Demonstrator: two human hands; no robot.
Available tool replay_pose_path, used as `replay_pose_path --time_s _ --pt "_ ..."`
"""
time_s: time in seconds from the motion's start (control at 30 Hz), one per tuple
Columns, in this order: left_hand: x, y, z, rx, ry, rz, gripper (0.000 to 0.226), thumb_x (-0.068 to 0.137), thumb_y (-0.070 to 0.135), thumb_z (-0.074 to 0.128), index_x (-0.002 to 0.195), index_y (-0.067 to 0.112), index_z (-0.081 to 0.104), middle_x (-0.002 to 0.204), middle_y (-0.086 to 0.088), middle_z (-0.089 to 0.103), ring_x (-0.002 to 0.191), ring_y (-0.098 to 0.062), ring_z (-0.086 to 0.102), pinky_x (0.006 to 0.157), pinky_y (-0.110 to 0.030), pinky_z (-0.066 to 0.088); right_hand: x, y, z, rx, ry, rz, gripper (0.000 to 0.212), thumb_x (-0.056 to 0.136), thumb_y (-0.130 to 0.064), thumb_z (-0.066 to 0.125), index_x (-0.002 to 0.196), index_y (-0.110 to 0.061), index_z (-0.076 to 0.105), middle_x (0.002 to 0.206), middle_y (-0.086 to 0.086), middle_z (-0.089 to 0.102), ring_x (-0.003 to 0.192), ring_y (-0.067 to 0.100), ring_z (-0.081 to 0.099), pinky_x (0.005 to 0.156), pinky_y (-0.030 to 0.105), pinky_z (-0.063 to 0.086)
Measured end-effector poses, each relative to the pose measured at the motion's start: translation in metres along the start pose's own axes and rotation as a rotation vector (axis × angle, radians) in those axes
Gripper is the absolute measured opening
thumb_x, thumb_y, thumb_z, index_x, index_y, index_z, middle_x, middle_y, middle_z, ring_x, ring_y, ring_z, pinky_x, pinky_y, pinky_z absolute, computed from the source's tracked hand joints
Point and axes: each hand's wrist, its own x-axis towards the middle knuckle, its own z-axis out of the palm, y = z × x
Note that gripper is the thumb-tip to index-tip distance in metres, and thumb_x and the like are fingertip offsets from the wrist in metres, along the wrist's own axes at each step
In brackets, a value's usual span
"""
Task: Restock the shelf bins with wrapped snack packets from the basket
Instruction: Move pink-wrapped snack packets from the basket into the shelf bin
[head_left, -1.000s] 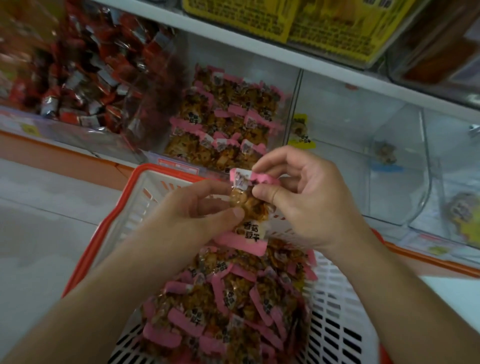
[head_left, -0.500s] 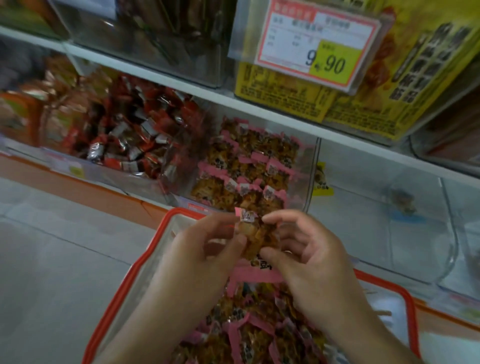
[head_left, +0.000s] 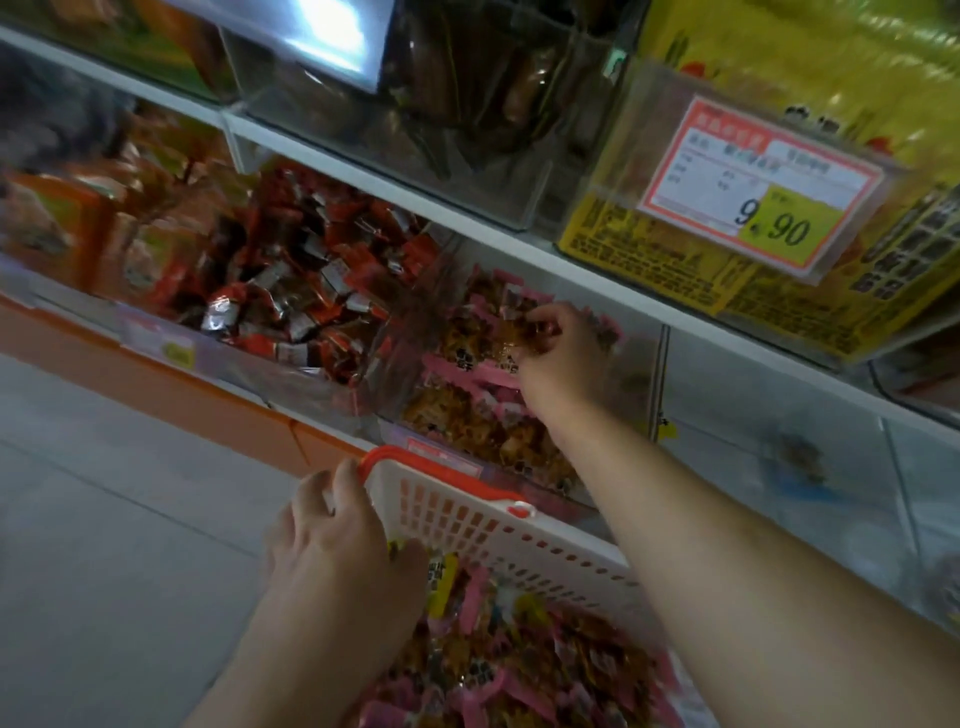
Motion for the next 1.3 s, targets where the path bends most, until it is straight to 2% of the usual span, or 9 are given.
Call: replay_pose_path --time_s 0.4,0.57,0.67,0.77,1.03,1.1,1.17,1.23,1.3 --pt "0.002 0.002 -0.005 0.024 -0.031 0.022 0.065 0.095 0.046 0.059 0.144 0.027 0.02 0.145 -0.003 0.037 0.136 -0.028 0.036 0.114 -0.045 0.038 0.014 0.021 0.025 -0.426 -0.059 -0.035 0.044 0.098 -0.027 0.07 0.138 -0.038 0.055 0.132 0.009 0.048 0.114 0.035 0.057 0.081 0.041 0.059" --pt "0.008 0.002 -0.016 -0.031 -0.066 0.064 0.044 0.094 0.018 0.053 0.133 0.027 0.035 0.132 -0.004 0.052 0.112 -0.027 0.054 0.089 -0.042 0.054 -0.011 -0.005 -0.003 -0.247 -0.048 -0.008 0.032 0.098 -0.025 0.066 0.128 -0.026 0.055 0.118 0.001 0.061 0.092 0.019 0.063 0.056 0.029 0.044" --pt "0.012 -0.003 -0.026 -0.027 -0.053 0.083 0.045 0.093 0.007 0.049 0.136 0.021 0.043 0.105 -0.002 0.057 0.081 -0.018 0.054 0.065 -0.031 0.046 -0.068 -0.021 -0.027 -0.025 -0.125 -0.043 0.02 0.099 -0.018 0.065 0.116 -0.028 0.06 0.093 -0.008 0.061 0.073 0.007 0.061 0.054 0.024 0.045" --pt "0.014 -0.012 -0.033 -0.015 -0.045 0.065 0.041 0.091 0.005 0.048 0.131 0.015 0.05 0.101 -0.004 0.063 0.083 -0.024 0.058 0.067 -0.033 0.049 -0.137 -0.015 -0.04 -0.005 -0.274 -0.104 0.017 0.099 -0.014 0.065 0.101 -0.03 0.061 0.09 -0.007 0.061 0.074 -0.002 0.06 0.054 0.014 0.047" --pt "0.004 -0.043 -0.026 0.097 -0.065 0.121 0.034 0.092 0.003 0.049 0.124 0.014 0.052 0.093 -0.001 0.057 0.079 -0.018 0.056 0.063 -0.035 0.049 -0.228 0.058 0.029 -0.321 -0.696 0.129 0.011 0.099 -0.014 0.057 0.109 -0.02 0.058 0.103 -0.004 0.064 0.087 0.005 0.059 0.062 0.022 0.051" --pt "0.003 -0.046 -0.024 0.099 -0.05 0.131 0.039 0.091 0.0 0.05 0.127 0.016 0.052 0.093 -0.001 0.058 0.079 -0.018 0.057 0.064 -0.035 0.05 -0.226 0.072 0.064 -0.341 -0.742 0.161 0.046 0.096 -0.028 0.06 0.14 -0.017 0.054 0.135 0.006 0.059 0.12 0.019 0.06 0.099 0.031 0.056" --pt "0.005 -0.047 -0.024 0.111 -0.042 0.15 0.041 0.091 0.0 0.049 0.127 0.017 0.053 0.094 -0.001 0.06 0.08 -0.019 0.059 0.063 -0.035 0.051 -0.222 0.087 0.097 -0.428 -0.764 0.167 0.073 0.097 -0.045 0.063 0.16 -0.021 0.036 0.162 0.004 0.031 0.148 0.026 0.038 0.118 0.029 0.035" --pt "0.006 -0.048 -0.026 0.108 -0.04 0.165 0.043 0.089 0.0 0.05 0.129 0.017 0.054 0.092 -0.001 0.06 0.079 -0.018 0.059 0.061 -0.033 0.049 -0.219 0.104 0.123 -0.528 -0.785 0.114 0.072 0.101 -0.045 0.061 0.163 -0.024 0.031 0.167 0.001 0.019 0.151 0.027 0.033 0.109 0.02 0.033" --pt "0.007 -0.047 -0.027 0.098 -0.052 0.161 0.046 0.088 -0.002 0.052 0.13 0.018 0.053 0.09 0.0 0.058 0.076 -0.015 0.057 0.055 -0.027 0.042 -0.215 0.113 0.142 -0.566 -0.79 0.029 0.046 0.106 -0.031 0.057 0.15 -0.023 0.045 0.151 0.008 0.045 0.139 0.029 0.049 0.097 0.012 0.038"
